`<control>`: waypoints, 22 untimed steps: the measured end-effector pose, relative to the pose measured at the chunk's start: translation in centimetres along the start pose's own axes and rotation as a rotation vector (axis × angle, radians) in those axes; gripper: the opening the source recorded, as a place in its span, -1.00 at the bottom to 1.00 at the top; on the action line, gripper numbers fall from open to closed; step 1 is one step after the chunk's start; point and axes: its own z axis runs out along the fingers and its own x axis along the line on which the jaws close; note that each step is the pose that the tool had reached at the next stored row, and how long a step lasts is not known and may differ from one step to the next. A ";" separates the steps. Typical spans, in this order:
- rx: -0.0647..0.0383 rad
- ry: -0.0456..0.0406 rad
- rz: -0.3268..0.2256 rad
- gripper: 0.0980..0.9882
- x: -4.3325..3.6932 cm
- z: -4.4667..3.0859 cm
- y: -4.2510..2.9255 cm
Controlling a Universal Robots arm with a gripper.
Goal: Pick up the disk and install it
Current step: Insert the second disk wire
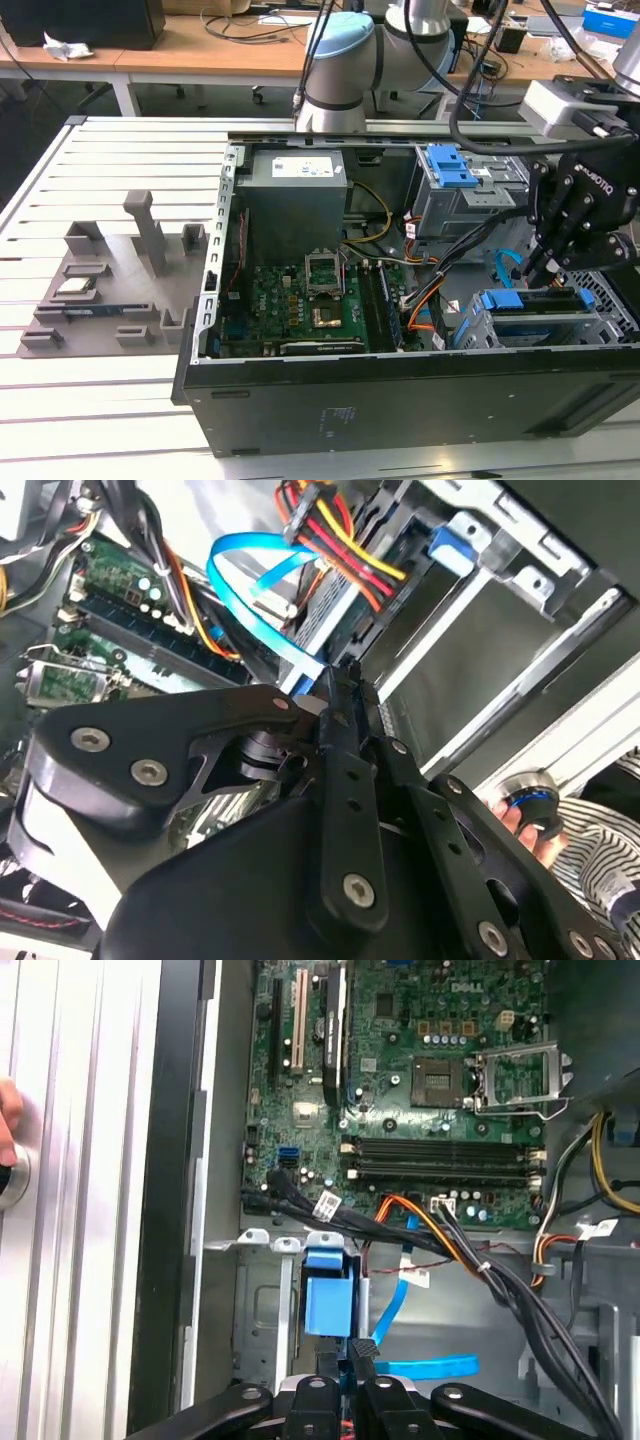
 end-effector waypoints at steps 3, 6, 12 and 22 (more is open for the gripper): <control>-0.001 0.0056 0.001 -0.86 0.07 0.40 -0.65; -0.002 0.0097 0.001 -0.86 0.08 0.87 -1.14; 0.000 0.0097 -0.015 -0.86 -0.06 0.99 -1.20; 0.000 0.0093 -0.023 -0.86 -0.26 1.51 -1.60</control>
